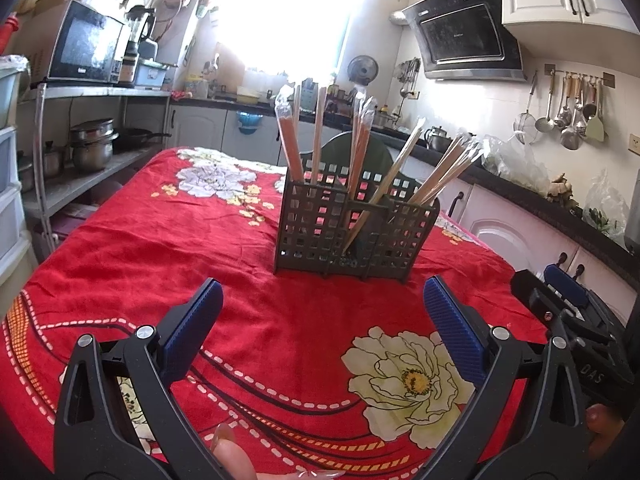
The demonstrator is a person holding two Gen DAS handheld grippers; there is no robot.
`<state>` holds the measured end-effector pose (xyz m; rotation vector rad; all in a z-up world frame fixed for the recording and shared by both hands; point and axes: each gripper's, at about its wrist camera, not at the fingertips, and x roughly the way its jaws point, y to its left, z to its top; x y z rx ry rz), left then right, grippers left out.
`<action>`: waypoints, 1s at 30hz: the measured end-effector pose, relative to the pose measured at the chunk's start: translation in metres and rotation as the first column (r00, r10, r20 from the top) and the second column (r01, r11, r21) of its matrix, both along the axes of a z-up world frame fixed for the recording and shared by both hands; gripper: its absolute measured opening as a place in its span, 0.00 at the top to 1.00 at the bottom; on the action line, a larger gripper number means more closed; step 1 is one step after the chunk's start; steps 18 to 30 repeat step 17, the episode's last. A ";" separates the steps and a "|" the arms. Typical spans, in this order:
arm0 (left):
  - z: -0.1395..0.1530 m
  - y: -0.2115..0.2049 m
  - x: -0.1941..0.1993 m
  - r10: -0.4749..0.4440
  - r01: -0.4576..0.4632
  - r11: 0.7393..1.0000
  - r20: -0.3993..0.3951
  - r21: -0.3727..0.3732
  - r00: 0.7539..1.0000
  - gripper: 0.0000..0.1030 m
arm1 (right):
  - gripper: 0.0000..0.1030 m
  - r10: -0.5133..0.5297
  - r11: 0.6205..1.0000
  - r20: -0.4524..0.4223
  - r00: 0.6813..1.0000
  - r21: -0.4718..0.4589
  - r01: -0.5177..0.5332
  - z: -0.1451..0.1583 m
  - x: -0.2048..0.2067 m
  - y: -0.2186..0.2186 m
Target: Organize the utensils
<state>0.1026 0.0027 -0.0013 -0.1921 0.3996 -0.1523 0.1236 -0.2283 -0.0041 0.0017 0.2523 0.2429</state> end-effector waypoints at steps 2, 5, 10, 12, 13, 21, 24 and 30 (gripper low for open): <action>-0.002 0.002 0.004 0.018 -0.018 1.000 -0.024 -0.002 1.000 0.10 | 0.06 -0.002 1.000 -0.001 1.000 -0.003 0.002 0.000 0.000 0.000; -0.004 0.004 0.007 0.051 -0.051 0.999 -0.053 -0.002 0.997 0.10 | 0.06 -0.006 1.000 -0.002 1.000 -0.009 0.006 0.000 -0.001 -0.001; 0.000 0.014 0.007 0.078 -0.079 0.997 -0.108 -0.005 0.991 0.10 | 0.06 -0.005 1.000 -0.019 1.000 -0.016 0.005 0.004 0.000 -0.001; 0.007 0.030 0.010 0.120 -0.120 0.993 -0.150 0.011 0.981 0.10 | 0.06 -0.013 1.000 -0.051 0.999 -0.014 0.012 0.009 0.007 -0.007; 0.010 0.043 0.015 0.151 -0.150 0.988 -0.189 0.022 0.970 0.10 | 0.06 -0.029 0.999 -0.068 0.997 -0.019 0.028 0.012 0.012 -0.012; 0.013 0.101 0.033 0.219 -0.216 0.975 -0.296 0.041 0.930 0.10 | 0.06 -0.183 0.983 -0.173 0.968 -0.054 0.177 0.023 0.054 -0.050; 0.013 0.101 0.033 0.219 -0.216 0.975 -0.296 0.041 0.930 0.10 | 0.06 -0.183 0.983 -0.173 0.968 -0.054 0.177 0.023 0.054 -0.050; 0.013 0.101 0.033 0.219 -0.216 0.975 -0.296 0.041 0.930 0.10 | 0.06 -0.183 0.983 -0.173 0.968 -0.054 0.177 0.023 0.054 -0.050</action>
